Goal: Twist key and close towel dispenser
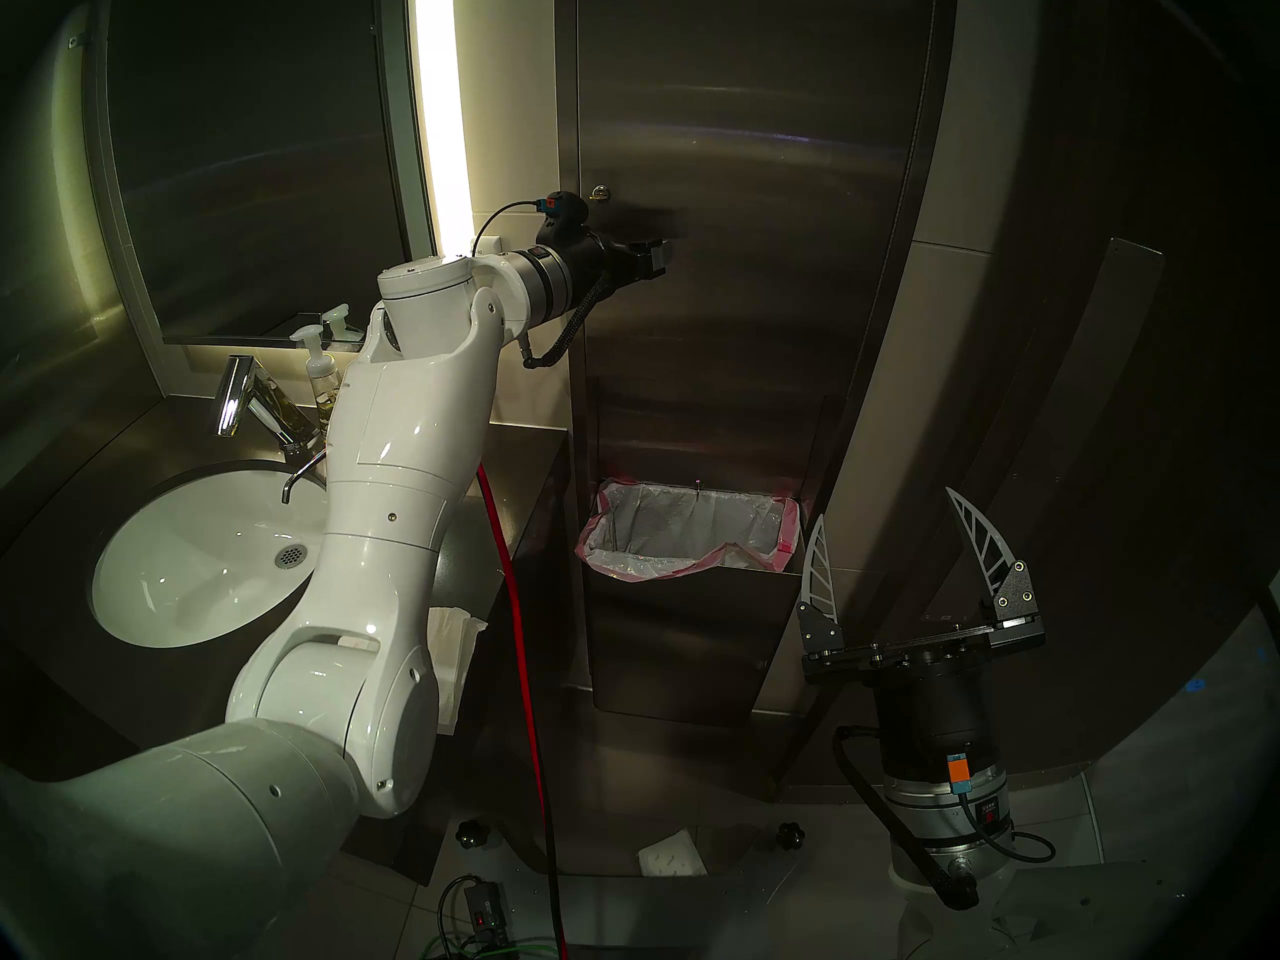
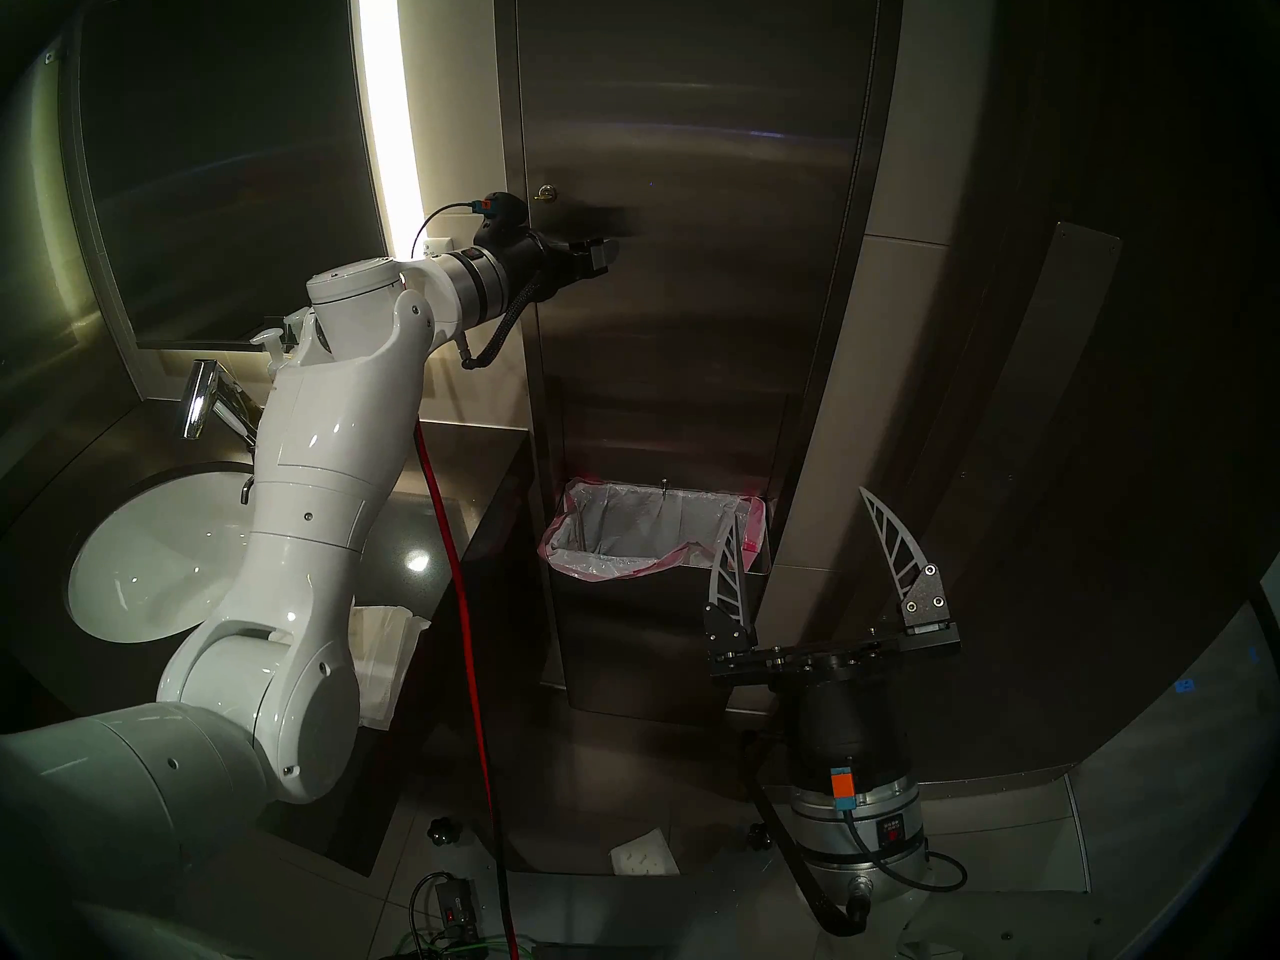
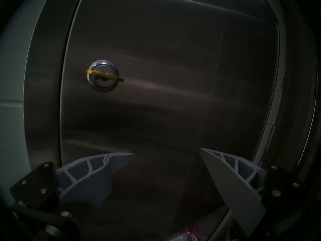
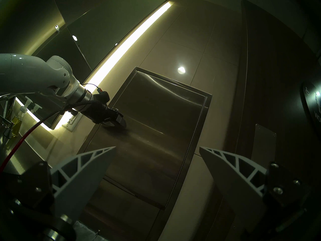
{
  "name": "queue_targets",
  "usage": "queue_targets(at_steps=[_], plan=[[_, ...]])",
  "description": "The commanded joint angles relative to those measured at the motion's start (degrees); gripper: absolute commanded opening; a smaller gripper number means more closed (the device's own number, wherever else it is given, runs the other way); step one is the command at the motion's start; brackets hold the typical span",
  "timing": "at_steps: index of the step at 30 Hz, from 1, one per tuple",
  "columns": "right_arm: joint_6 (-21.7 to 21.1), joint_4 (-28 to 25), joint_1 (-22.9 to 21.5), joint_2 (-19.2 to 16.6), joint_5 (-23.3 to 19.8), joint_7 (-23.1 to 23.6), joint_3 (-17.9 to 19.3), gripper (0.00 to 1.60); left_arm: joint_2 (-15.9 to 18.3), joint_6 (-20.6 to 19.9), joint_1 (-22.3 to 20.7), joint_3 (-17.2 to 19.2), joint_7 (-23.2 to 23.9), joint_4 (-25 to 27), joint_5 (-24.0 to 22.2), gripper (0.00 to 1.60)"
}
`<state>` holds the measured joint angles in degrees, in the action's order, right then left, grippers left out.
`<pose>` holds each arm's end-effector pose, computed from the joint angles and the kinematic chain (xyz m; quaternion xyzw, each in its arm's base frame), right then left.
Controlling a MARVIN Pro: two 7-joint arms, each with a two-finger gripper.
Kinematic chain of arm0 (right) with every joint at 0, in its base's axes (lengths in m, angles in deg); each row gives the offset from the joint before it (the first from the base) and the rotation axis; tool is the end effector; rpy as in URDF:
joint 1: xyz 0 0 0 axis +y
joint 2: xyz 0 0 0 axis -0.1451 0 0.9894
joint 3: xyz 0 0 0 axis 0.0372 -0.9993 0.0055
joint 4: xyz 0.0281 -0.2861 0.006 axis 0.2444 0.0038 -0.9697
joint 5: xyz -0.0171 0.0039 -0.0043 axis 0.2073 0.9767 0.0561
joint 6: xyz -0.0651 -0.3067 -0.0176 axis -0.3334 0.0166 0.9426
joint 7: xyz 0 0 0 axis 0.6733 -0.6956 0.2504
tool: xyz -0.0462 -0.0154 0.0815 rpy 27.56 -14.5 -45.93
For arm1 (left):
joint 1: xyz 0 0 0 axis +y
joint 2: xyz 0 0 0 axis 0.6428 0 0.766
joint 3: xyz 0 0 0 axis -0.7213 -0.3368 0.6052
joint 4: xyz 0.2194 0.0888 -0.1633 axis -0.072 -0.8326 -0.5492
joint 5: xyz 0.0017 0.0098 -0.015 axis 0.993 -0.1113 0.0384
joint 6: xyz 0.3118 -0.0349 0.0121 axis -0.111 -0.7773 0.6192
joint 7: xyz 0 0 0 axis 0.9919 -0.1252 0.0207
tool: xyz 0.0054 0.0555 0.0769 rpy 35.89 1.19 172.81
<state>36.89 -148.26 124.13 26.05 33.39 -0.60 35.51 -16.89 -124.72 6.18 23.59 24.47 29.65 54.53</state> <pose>0.1420 0.0302 -0.2132 0.4636 0.1574 0.8580 0.1551 0.5616 -0.0634 -0.0398 0.6787 -0.1653 0.6556 0.2869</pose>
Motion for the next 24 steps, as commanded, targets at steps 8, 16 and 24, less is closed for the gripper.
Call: queue_targets(at_steps=[8, 16, 24], plan=[[0.1, -0.5, -0.1, 0.1, 0.3, -0.1, 0.0, 1.6, 1.9, -0.5, 3.3, 0.6, 5.1, 9.8, -1.4, 1.6], [0.1, -0.4, -0.2, 0.1, 0.2, -0.1, 0.0, 1.6, 3.8, -4.6, 11.4, 2.2, 5.9, 17.9, -2.4, 1.6], [0.1, -0.4, -0.2, 0.1, 0.1, -0.1, -0.1, 1.6, 5.4, -7.8, 17.9, 3.9, 6.3, 25.2, -2.8, 1.6]])
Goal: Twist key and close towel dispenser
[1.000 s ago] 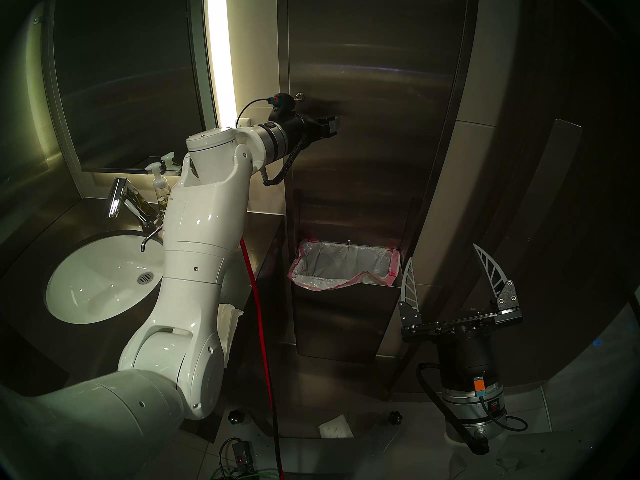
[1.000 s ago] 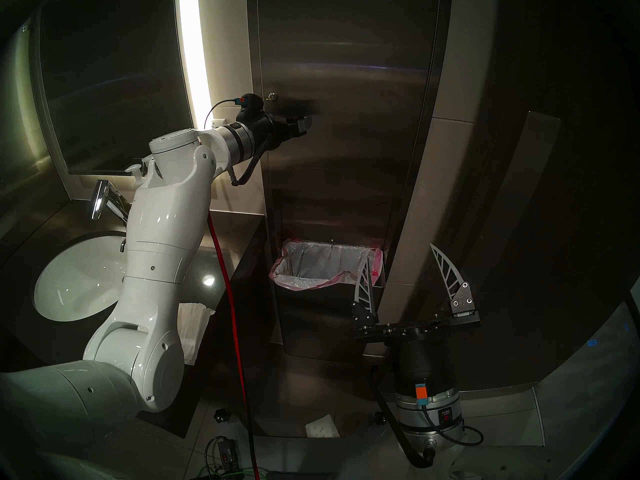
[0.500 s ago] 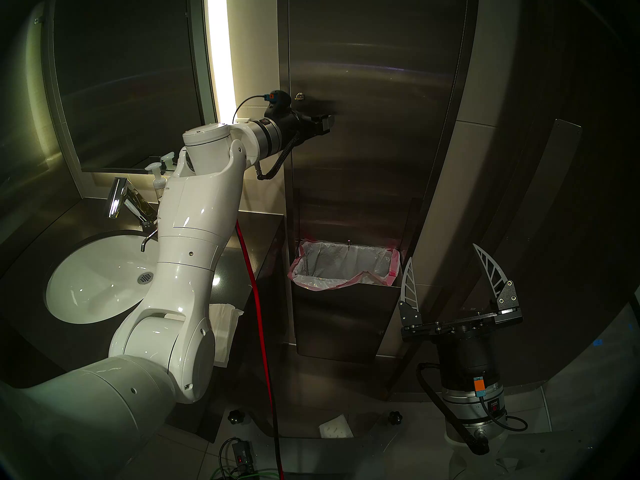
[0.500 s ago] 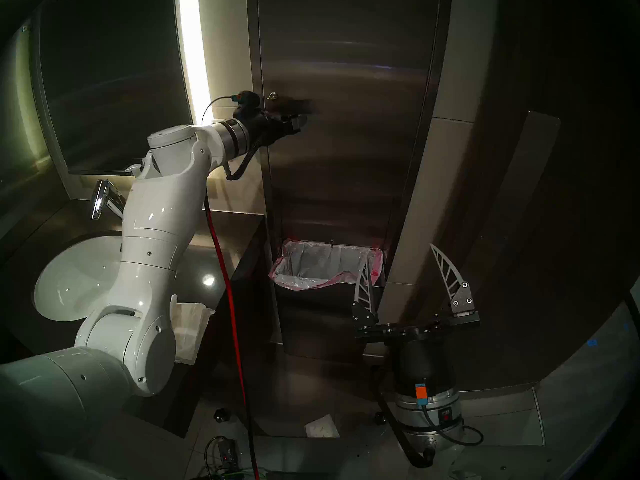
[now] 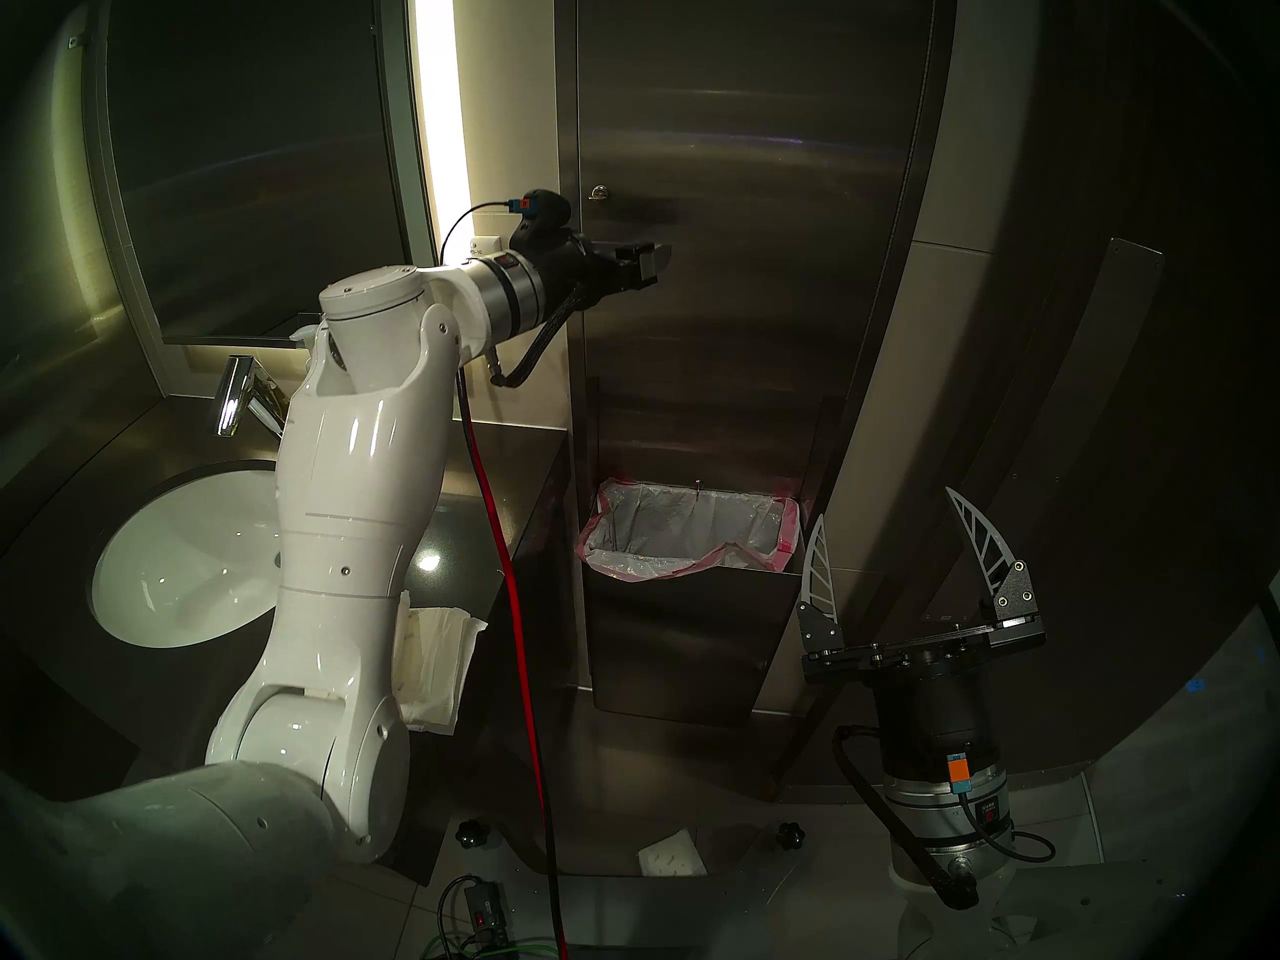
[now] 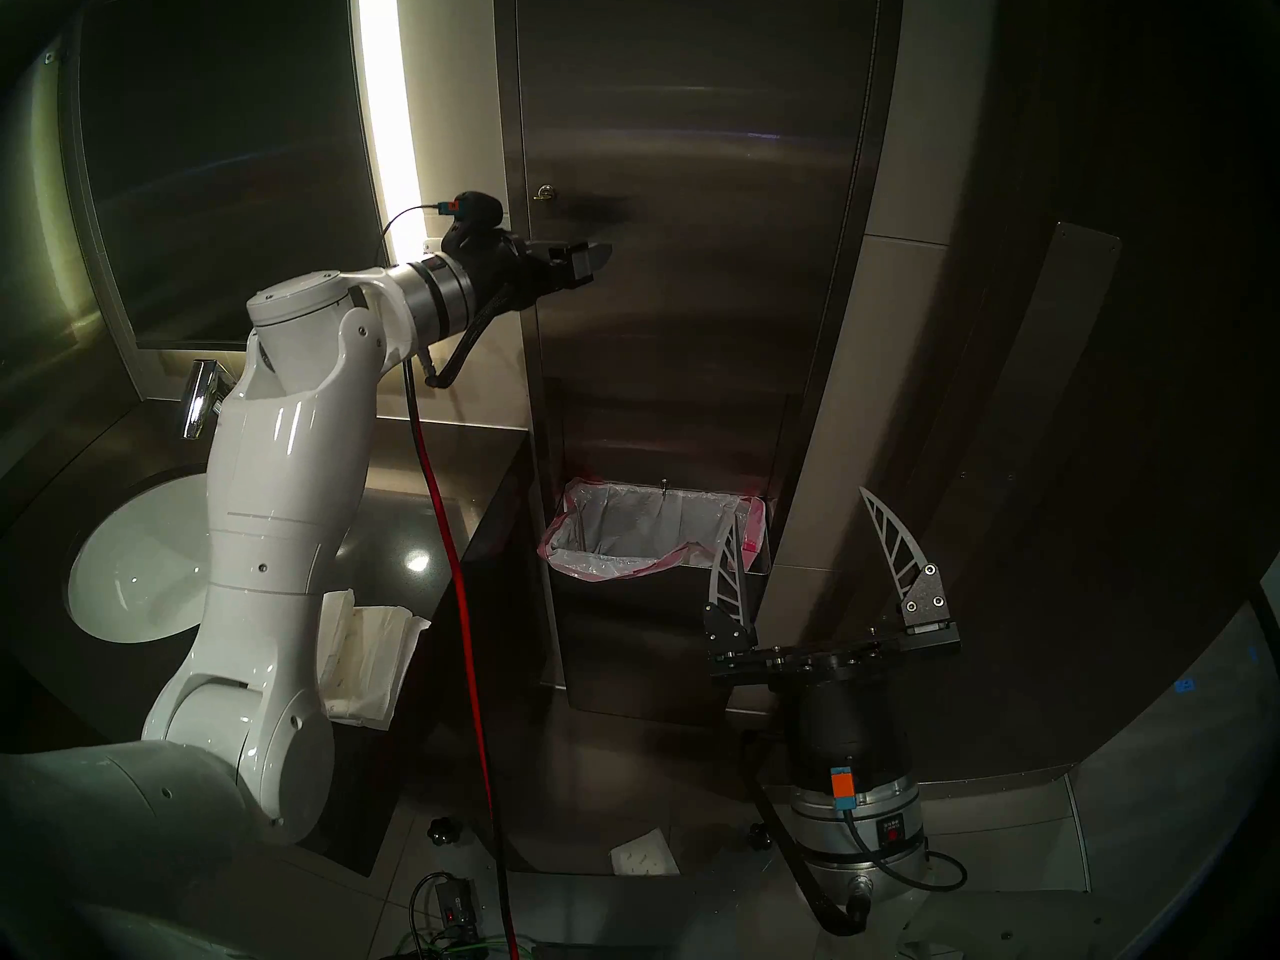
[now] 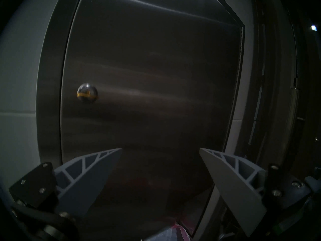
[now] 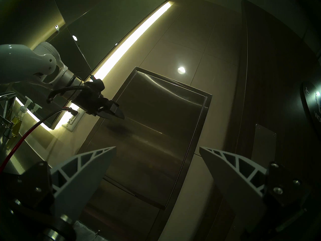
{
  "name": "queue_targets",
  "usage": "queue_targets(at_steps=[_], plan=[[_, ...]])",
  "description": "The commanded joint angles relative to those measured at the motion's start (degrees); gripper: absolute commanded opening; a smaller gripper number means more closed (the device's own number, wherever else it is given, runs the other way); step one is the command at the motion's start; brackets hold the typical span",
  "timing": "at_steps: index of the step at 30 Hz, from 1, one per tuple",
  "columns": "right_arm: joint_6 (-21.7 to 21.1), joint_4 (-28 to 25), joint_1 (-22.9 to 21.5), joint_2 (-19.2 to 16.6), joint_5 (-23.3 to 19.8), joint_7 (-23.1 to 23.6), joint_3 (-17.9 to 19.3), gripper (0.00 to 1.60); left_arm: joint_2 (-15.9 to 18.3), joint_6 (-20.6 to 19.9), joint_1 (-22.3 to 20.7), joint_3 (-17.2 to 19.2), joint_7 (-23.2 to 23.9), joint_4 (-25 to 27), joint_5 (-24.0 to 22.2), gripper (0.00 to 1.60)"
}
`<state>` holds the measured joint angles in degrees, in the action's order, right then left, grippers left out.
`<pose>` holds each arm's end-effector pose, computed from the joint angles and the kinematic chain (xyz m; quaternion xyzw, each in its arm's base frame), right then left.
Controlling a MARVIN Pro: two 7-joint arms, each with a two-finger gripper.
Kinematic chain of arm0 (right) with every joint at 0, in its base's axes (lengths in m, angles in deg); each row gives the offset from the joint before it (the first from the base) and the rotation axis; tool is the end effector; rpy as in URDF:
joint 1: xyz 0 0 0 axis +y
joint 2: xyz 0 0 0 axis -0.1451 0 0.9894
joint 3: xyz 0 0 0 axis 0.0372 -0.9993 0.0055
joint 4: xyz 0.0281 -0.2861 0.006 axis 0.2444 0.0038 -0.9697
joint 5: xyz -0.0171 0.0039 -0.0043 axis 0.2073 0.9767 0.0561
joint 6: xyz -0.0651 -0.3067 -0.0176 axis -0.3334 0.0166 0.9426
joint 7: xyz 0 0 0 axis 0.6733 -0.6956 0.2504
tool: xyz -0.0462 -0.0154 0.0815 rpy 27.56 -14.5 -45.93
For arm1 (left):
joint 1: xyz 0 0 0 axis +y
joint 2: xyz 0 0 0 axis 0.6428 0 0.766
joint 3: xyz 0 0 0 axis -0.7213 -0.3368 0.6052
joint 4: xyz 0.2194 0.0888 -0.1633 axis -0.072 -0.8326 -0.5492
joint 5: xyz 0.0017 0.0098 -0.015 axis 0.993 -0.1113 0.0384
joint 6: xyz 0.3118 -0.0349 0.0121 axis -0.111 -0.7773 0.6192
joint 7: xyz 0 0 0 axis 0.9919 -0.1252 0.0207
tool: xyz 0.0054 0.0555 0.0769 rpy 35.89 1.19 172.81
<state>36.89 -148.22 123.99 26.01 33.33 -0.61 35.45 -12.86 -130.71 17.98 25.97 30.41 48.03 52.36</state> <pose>0.1424 0.0301 -0.2133 0.4634 0.1577 0.8581 0.1552 0.4915 -0.0436 -0.0457 0.6624 -0.2059 0.6492 0.3120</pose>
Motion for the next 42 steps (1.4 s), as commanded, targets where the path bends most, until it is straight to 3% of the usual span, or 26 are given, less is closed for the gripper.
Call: queue_targets(at_steps=[1, 17, 19, 20, 31, 37, 42], plan=[[0.1, -0.4, -0.1, 0.1, 0.2, -0.1, 0.0, 1.6, 1.5, -2.0, 6.4, 1.6, 0.5, 6.4, -0.7, 1.6], [0.1, -0.5, -0.1, 0.1, 0.2, -0.1, -0.1, 1.6, 2.4, -6.8, 18.5, 6.7, -2.0, 20.3, -0.1, 1.6], [0.1, -0.5, -0.1, 0.1, 0.2, -0.1, -0.1, 1.6, 2.3, -7.6, 18.8, 7.0, -2.7, 19.6, 0.0, 1.6], [0.1, -0.5, -0.1, 0.1, 0.2, -0.1, -0.1, 1.6, 2.0, -8.1, 21.6, 7.7, -3.7, 22.9, 0.3, 1.6], [0.0, -0.5, -0.2, 0.1, 0.3, -0.1, -0.1, 1.6, -1.8, -11.3, 29.8, 9.4, -10.9, 31.4, 2.8, 1.6], [0.0, -0.6, -0.2, 0.1, 0.3, -0.2, -0.2, 1.6, -5.8, -11.8, 34.5, 8.4, -16.6, 37.0, 5.0, 1.6], [0.0, -0.6, -0.2, 0.0, 0.4, -0.2, -0.2, 1.6, -6.9, -10.6, 37.0, 5.9, -21.4, 40.7, 5.8, 1.6]])
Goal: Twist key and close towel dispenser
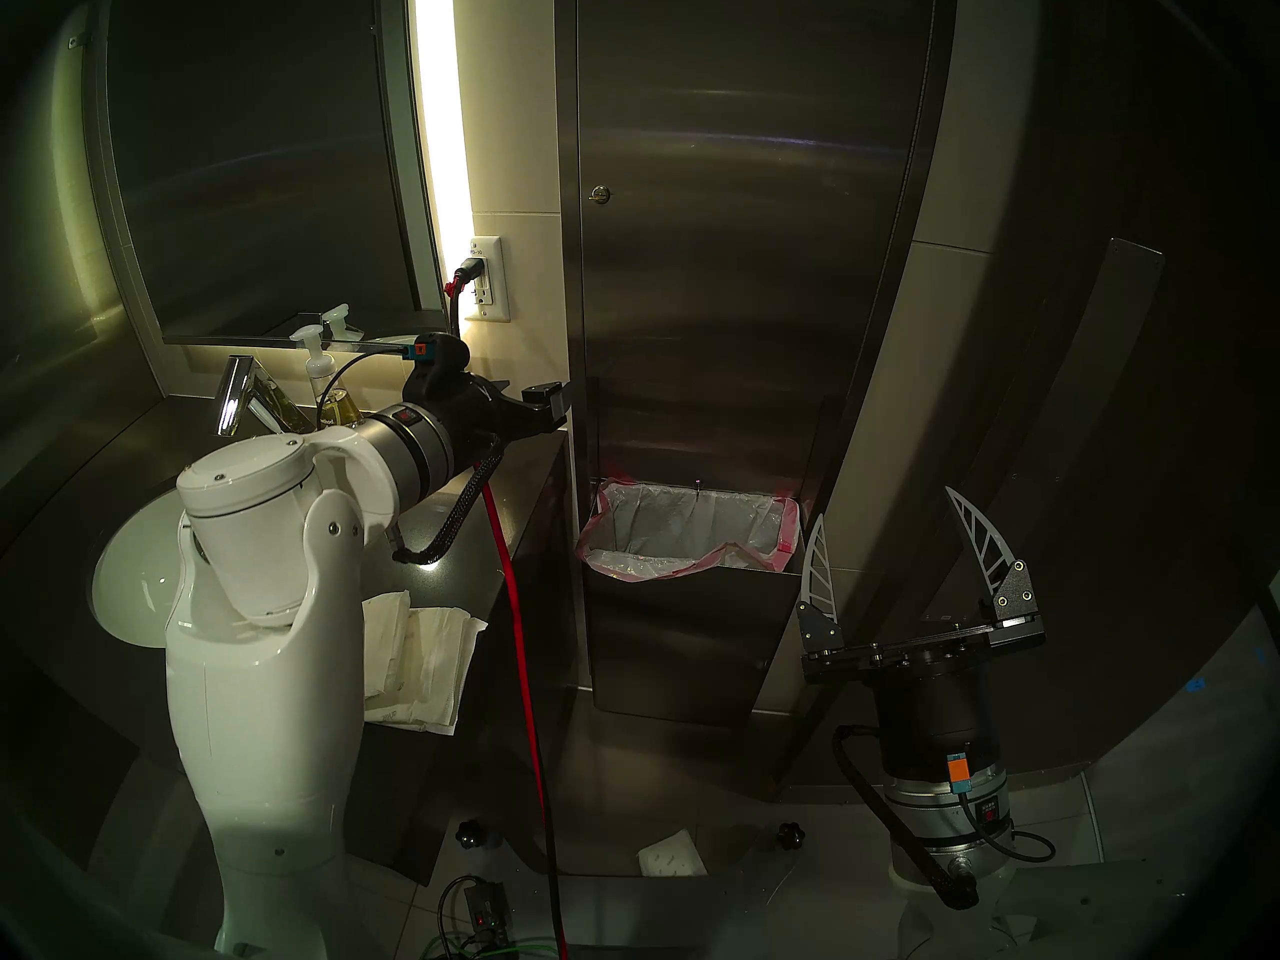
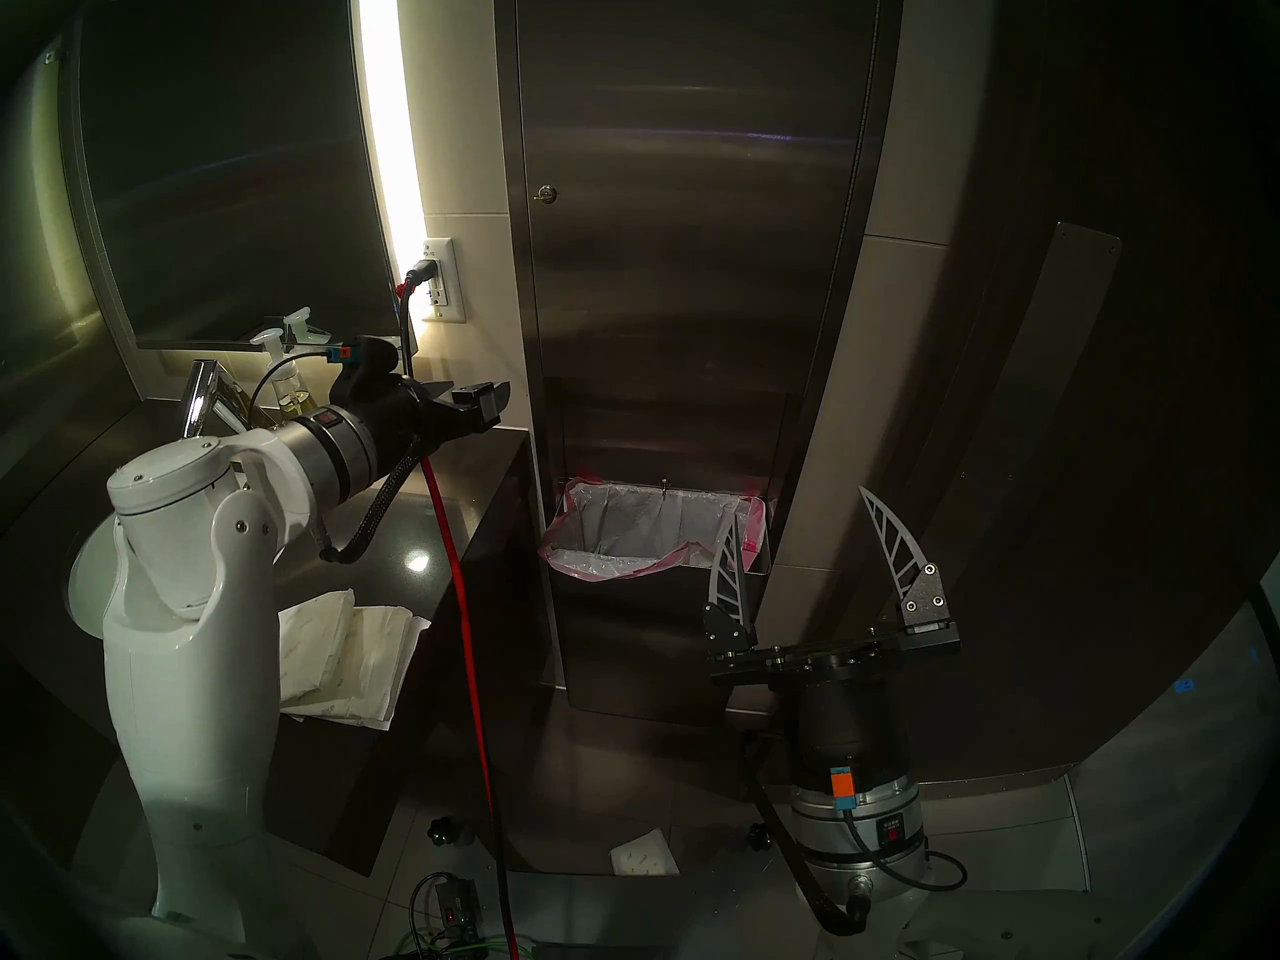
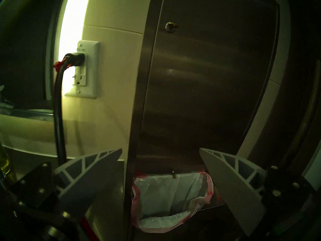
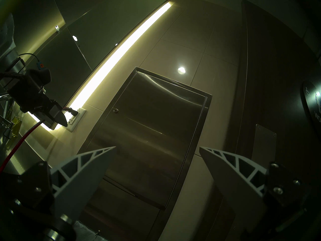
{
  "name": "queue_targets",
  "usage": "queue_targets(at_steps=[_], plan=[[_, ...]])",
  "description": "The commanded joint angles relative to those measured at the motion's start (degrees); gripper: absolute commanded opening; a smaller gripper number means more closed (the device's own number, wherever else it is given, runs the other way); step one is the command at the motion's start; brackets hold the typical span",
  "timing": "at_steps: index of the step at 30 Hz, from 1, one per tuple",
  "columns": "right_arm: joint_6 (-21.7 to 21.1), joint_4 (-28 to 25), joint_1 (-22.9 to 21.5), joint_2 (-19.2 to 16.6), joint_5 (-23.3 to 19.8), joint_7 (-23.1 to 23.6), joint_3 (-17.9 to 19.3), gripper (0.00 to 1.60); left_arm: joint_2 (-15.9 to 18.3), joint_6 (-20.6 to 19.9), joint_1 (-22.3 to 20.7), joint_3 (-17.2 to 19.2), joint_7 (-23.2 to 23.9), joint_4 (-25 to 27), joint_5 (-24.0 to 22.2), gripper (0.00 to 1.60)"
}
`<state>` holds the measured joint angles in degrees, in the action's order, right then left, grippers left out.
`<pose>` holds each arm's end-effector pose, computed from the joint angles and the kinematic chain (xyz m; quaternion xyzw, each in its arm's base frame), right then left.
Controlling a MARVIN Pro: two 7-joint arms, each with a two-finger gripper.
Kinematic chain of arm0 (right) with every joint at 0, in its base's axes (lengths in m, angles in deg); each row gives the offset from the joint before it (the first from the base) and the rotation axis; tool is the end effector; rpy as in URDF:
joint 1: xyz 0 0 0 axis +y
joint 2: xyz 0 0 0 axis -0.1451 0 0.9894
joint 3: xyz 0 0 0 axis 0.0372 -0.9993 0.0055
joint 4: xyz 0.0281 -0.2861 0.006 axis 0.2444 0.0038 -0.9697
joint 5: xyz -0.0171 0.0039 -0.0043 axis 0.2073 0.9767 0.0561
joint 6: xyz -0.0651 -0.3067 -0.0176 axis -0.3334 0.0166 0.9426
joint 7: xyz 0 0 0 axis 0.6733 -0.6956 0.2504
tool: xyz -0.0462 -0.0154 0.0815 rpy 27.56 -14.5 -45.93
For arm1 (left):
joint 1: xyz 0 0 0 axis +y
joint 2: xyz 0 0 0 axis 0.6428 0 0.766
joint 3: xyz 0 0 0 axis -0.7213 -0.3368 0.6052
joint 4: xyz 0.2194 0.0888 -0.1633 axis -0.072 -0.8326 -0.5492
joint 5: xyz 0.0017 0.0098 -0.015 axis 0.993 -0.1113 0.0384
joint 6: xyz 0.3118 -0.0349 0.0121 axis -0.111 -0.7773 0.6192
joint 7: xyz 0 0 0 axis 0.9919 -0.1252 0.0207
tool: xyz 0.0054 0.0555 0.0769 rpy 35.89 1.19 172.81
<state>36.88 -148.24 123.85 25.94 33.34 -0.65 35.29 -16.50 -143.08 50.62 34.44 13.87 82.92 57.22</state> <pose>0.1423 0.0302 -0.2132 0.4630 0.1579 0.8583 0.1547 0.3482 0.0018 -0.1072 0.7605 -0.0679 0.6210 0.1769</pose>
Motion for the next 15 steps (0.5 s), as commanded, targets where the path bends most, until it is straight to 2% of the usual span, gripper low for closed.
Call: queue_targets(at_steps=[1, 7, 11, 15], plan=[[0.0, -0.6, 0.0, 0.1, 0.4, -0.2, 0.0, 1.6, -3.4, 2.0, 4.8, -3.2, -6.1, 6.5, 1.0, 1.6], [0.0, -0.6, 0.0, 0.1, 0.4, -0.2, -0.1, 1.6, -4.2, 6.8, 5.2, -5.3, -10.5, 5.2, 1.3, 1.6], [0.0, -0.6, 0.0, 0.1, 0.4, -0.3, -0.1, 1.6, -4.6, 10.3, 5.5, -5.7, -10.8, 3.8, 3.0, 1.6], [0.0, -0.6, 0.0, 0.1, 0.4, -0.3, -0.1, 1.6, -3.6, 14.4, 6.4, -6.6, -11.5, 2.8, 4.7, 1.6]])
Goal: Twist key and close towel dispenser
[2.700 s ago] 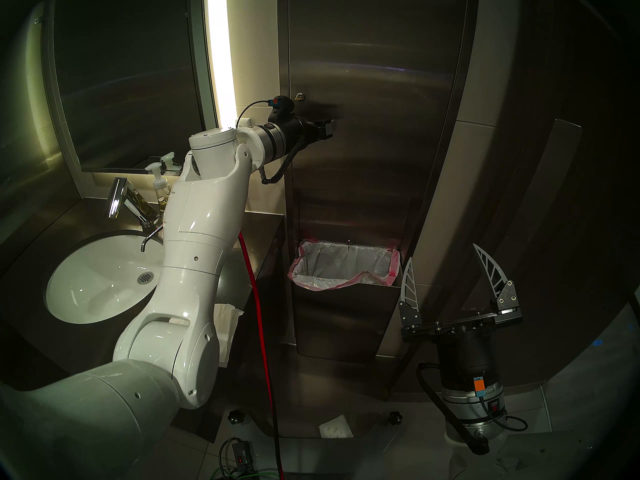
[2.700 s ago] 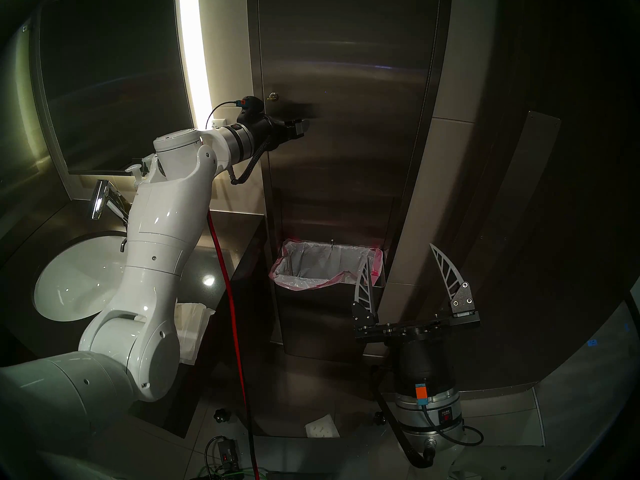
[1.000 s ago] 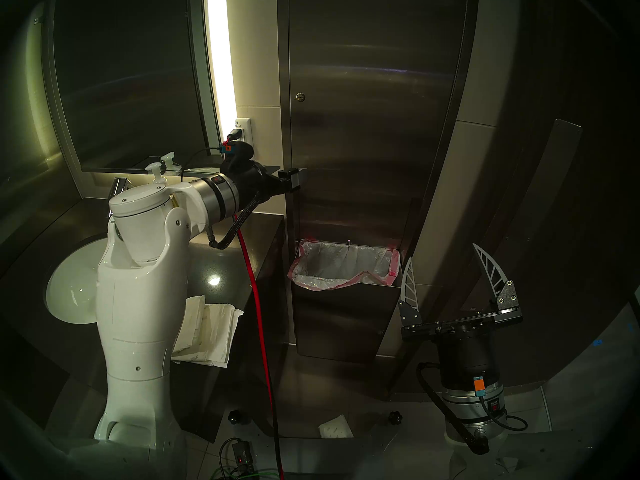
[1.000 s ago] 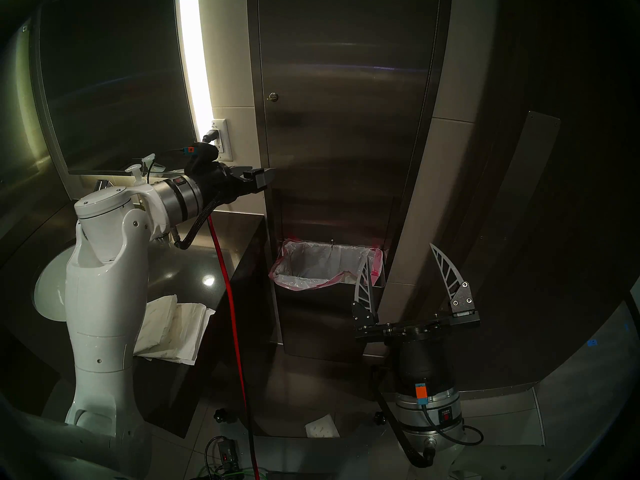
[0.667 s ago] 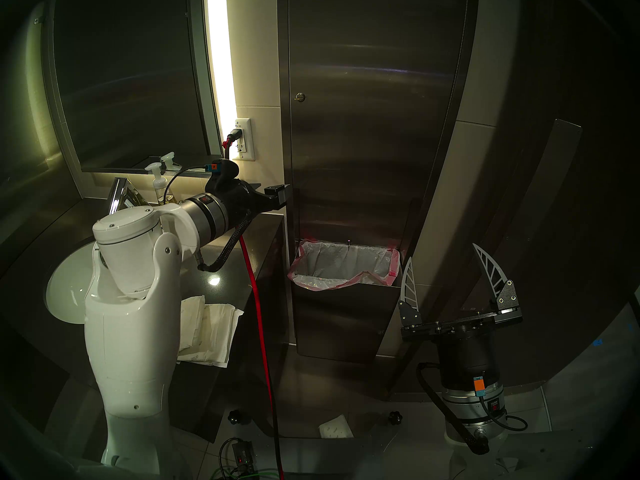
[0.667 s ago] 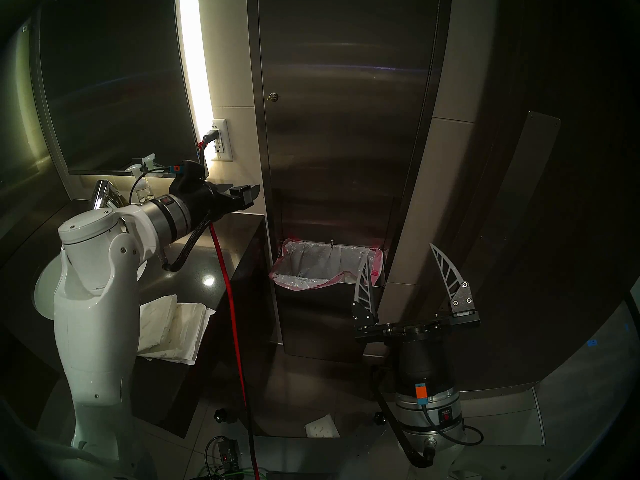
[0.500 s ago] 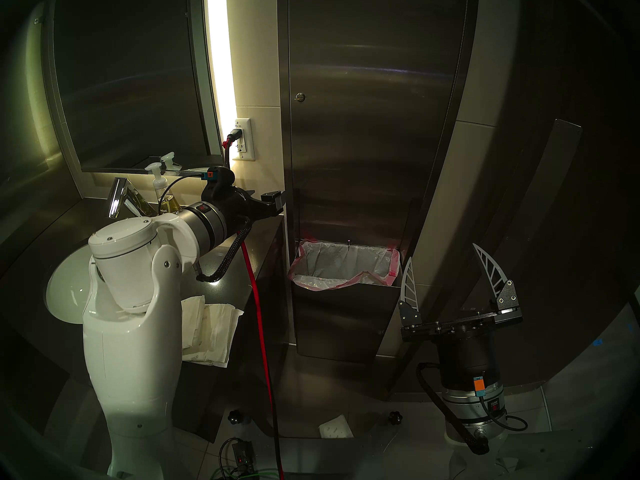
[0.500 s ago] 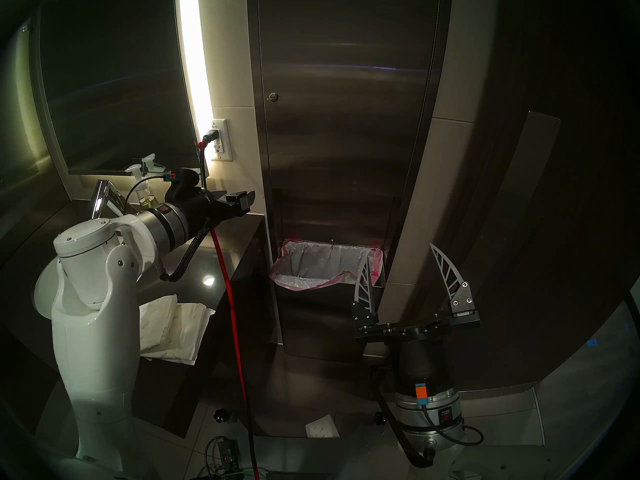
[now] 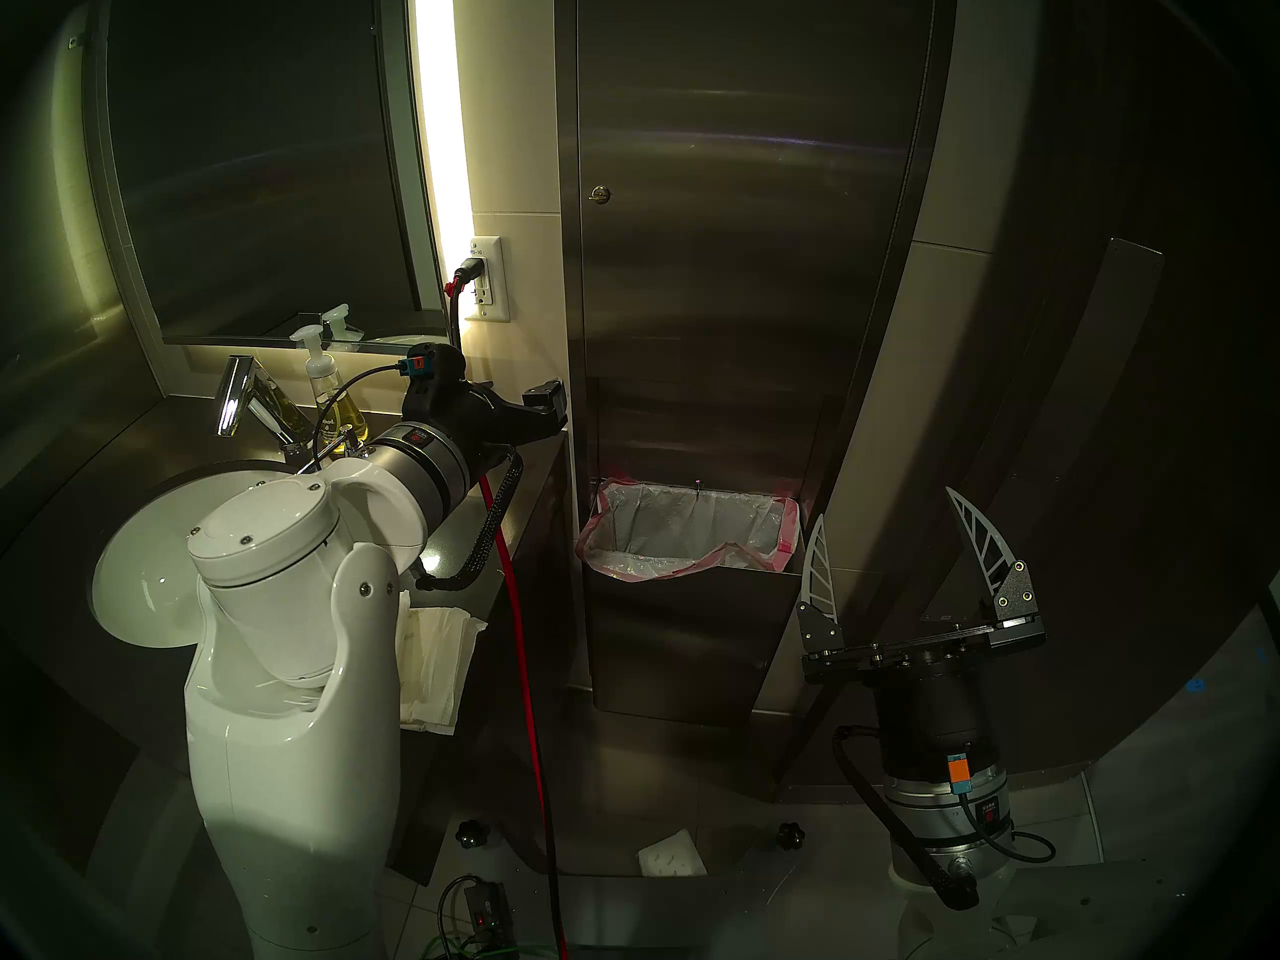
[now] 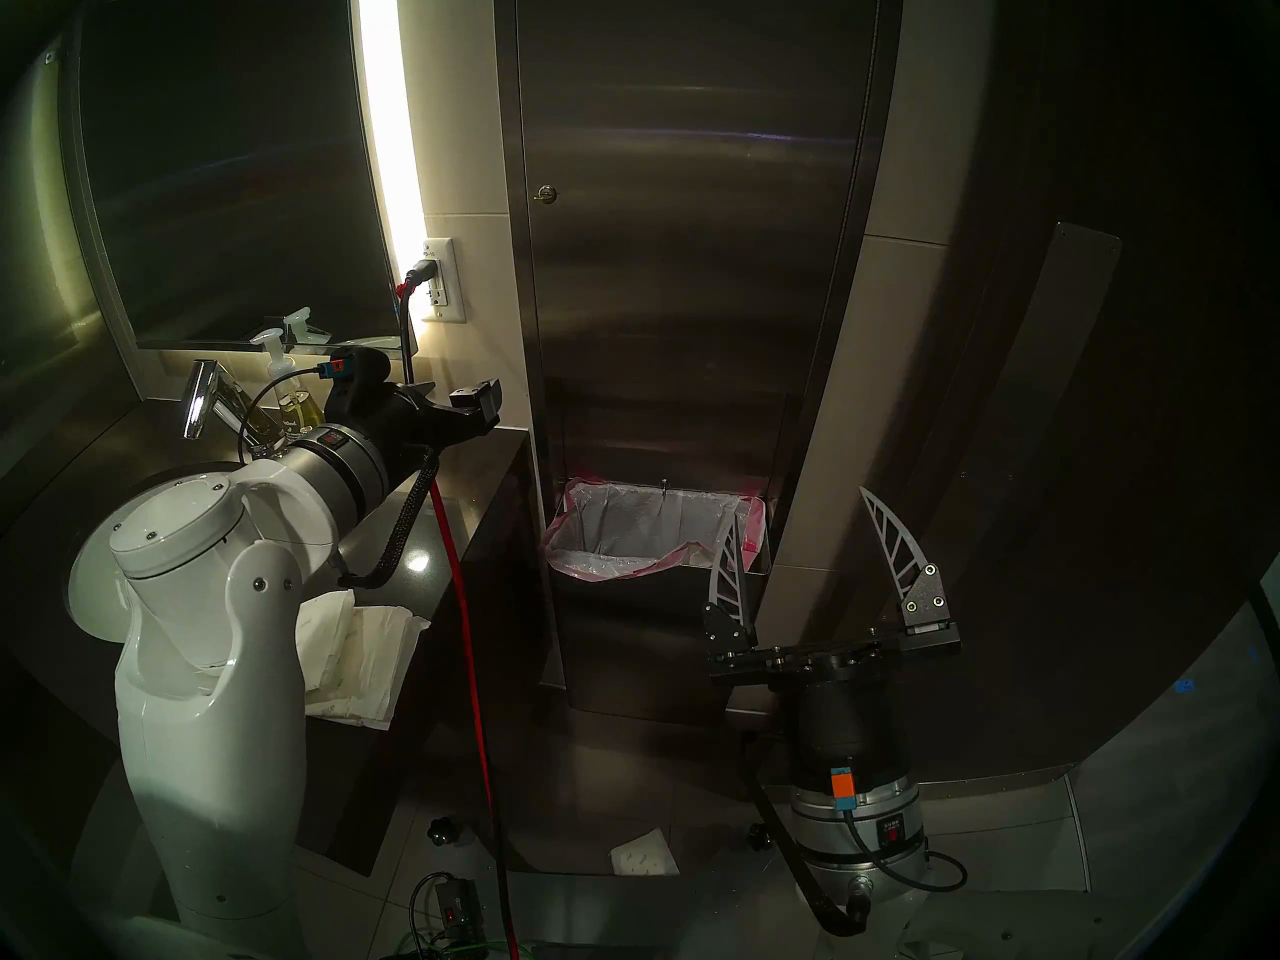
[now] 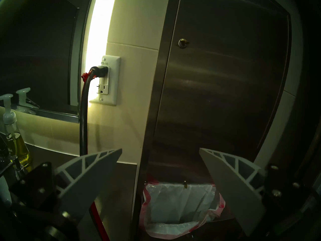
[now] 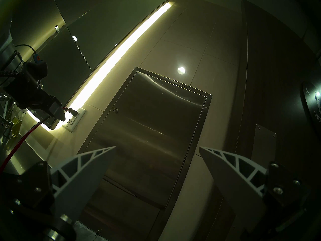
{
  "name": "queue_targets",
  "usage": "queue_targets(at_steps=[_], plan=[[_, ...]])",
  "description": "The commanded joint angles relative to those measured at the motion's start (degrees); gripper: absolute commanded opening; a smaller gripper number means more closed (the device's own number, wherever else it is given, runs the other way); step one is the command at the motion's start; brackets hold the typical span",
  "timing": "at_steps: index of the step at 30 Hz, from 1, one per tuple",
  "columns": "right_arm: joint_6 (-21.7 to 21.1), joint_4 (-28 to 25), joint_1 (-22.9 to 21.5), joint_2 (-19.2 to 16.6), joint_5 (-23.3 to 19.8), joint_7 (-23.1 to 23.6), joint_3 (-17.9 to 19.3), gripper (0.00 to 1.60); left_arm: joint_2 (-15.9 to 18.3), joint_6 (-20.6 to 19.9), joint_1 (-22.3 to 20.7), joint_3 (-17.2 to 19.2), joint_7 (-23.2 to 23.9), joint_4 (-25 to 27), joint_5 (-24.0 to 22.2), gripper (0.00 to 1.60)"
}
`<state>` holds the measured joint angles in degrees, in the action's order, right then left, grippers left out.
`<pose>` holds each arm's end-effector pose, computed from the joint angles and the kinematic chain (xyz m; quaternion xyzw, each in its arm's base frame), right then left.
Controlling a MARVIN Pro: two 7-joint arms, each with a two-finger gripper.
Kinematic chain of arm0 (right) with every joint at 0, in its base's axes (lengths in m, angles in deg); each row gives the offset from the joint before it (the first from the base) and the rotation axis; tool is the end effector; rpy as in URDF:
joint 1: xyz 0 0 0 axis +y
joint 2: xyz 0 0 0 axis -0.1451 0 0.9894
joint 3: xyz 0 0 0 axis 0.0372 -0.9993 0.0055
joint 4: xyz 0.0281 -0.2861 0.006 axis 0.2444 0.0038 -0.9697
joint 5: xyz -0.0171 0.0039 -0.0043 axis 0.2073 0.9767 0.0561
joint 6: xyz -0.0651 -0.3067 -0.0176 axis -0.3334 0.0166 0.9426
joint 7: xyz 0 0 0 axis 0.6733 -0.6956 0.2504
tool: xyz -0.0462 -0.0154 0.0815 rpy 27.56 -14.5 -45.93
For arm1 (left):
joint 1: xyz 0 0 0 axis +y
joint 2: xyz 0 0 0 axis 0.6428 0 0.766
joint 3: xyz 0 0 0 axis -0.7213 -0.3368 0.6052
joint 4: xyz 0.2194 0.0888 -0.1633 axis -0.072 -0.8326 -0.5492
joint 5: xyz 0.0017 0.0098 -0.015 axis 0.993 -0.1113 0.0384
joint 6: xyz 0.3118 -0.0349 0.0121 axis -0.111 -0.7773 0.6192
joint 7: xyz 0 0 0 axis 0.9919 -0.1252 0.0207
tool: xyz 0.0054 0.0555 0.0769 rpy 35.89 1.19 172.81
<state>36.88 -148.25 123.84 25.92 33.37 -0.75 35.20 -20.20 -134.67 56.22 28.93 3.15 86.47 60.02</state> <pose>0.1420 0.0302 -0.2132 0.4631 0.1575 0.8584 0.1546 0.3334 -0.0166 -0.1107 0.7372 -0.0181 0.6622 0.1328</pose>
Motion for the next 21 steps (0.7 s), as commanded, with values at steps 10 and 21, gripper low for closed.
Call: queue_targets(at_steps=[10, 21], plan=[[0.0, -0.6, -0.1, 0.1, 0.4, -0.2, 0.0, 1.6, 1.5, 10.3, 1.7, -1.3, 0.7, -1.6, 2.1, 1.6], [0.0, -0.6, -0.1, 0.1, 0.4, -0.2, -0.1, 1.6, 1.5, 11.0, 1.8, -1.3, 1.0, -1.7, 2.3, 1.6]])
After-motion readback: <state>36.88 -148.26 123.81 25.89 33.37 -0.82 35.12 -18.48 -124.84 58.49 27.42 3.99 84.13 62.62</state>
